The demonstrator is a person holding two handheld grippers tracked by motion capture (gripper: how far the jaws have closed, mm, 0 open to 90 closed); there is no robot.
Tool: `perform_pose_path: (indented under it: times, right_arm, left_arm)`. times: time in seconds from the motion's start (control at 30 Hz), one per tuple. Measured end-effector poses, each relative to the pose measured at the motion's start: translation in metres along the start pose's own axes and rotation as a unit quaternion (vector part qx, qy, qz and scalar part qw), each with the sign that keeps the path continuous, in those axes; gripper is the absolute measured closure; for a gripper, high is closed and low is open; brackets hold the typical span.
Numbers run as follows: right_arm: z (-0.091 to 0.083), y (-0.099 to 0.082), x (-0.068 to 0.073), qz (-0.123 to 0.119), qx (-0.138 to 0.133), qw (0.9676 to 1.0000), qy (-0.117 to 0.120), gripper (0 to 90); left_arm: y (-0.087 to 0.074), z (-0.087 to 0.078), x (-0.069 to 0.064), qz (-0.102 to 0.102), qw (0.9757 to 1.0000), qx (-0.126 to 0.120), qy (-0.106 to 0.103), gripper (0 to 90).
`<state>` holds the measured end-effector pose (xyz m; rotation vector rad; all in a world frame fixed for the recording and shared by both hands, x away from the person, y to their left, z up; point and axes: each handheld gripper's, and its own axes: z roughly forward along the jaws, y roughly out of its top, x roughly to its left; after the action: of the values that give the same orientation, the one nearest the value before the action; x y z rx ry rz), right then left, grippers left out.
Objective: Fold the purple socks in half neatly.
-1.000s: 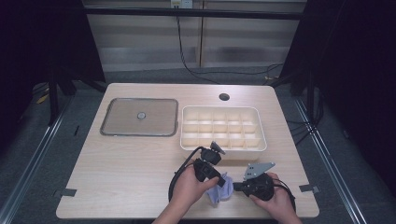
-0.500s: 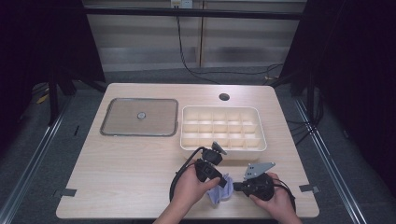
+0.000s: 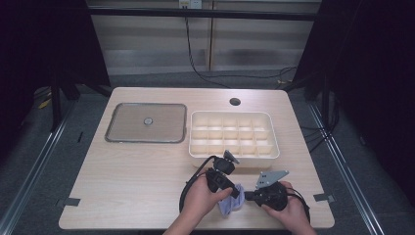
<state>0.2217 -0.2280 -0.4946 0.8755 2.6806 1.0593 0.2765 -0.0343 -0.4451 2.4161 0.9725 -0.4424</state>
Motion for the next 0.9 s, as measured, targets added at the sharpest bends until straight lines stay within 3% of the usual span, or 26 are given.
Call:
perform_pose_path:
  times: [0.33, 0.7, 0.9]
  right_arm:
    - [0.0, -0.001, 0.0, -0.002, -0.003, 1.0, 0.003, 89.6]
    - [0.0, -0.001, -0.001, -0.001, -0.002, 1.0, 0.002, 89.4]
    - [0.0, -0.001, -0.001, -0.001, -0.002, 1.0, 0.003, 89.4]
  left_arm:
    - [0.0, 0.002, -0.002, 0.008, 0.9999, 0.002, -0.009, 73.7]
    - [0.001, -0.01, -0.005, 0.014, 0.9998, -0.006, -0.015, 72.1]
    - [0.002, -0.012, -0.002, 0.017, 0.9998, 0.0, 0.011, 77.6]
